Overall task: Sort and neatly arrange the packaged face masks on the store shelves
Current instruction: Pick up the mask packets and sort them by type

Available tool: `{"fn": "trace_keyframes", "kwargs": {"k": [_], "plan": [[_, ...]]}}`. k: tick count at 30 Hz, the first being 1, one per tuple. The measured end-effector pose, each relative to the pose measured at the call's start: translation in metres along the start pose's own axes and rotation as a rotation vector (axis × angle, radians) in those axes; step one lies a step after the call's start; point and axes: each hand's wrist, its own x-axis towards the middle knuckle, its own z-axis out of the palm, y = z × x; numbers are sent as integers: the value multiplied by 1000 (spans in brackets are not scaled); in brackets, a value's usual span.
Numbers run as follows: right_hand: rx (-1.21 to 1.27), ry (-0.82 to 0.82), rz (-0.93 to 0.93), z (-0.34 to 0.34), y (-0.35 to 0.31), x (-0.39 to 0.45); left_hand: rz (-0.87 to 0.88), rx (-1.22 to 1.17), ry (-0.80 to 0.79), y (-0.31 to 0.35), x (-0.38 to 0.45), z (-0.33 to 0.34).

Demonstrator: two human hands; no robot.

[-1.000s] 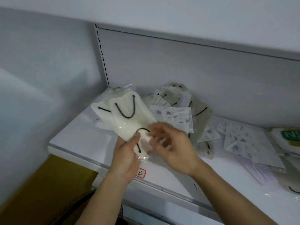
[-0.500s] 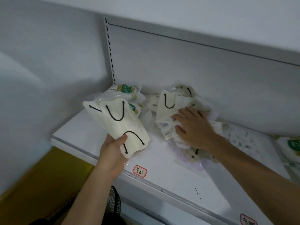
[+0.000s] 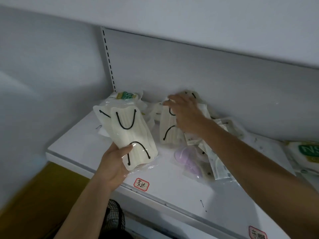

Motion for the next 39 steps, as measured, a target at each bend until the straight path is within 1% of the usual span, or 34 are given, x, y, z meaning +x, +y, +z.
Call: {"fn": "trace_keyframes", "kwargs": {"k": [2,3,5,7,8,10,11,13,14,15,16,17,18,19,21,23,25,27,29,30,31,33,35,37,39], "plan": [[-158,-145,-119,1,-10,25,-4,21,-3,0,-2,0],[-216,-155,-150,0,-12,33,-2,22,0,0,-3,0],[-296,-78,-160,-7,-8,44,2,10,-12,-1,-4,-2],[-248,58,-100,-18,2,43,14,-18,-8,-2,-5,-2],[-129,150,-59,-24,8,39,23,-30,9,-3,-5,-2],[165,323,82,-37,18,27,52,-44,61,-5,-6,2],[262,379,163,-43,20,21,71,-47,97,-5,-6,5],[397,416,315,-49,22,7,101,-72,159,-6,-7,9],[534,427,376,-50,20,-1,108,-84,185,-7,-7,12],[750,411,401,-50,17,-11,112,-87,203,-7,-6,15],[1008,351,394,-49,11,-20,112,-85,212,-7,-4,19],[1232,258,364,-45,3,-31,110,-83,211,-7,-2,26],[1368,166,334,-38,-7,-41,107,-87,200,-8,0,33],[1378,106,330,-26,-15,-48,101,-99,174,-9,2,42],[1199,83,376,2,-31,-58,78,-124,117,-14,4,58],[1039,96,410,22,-45,-66,88,-77,119,-21,5,67],[970,124,435,30,-50,-69,158,48,156,-30,4,64],[946,232,457,25,-48,-61,209,114,232,-31,3,56],[919,351,388,22,-43,-39,253,76,339,-25,2,45],[860,354,311,21,-39,-22,276,44,366,-22,3,41],[791,296,212,22,-36,-4,291,33,377,-19,3,38],[578,61,89,25,-36,26,298,61,382,-15,5,35],[324,-129,85,33,-29,47,283,81,363,-14,7,33],[163,-211,156,40,-15,57,259,74,348,-14,8,31],[75,-214,164,42,-3,61,243,63,332,-14,8,28]]}}
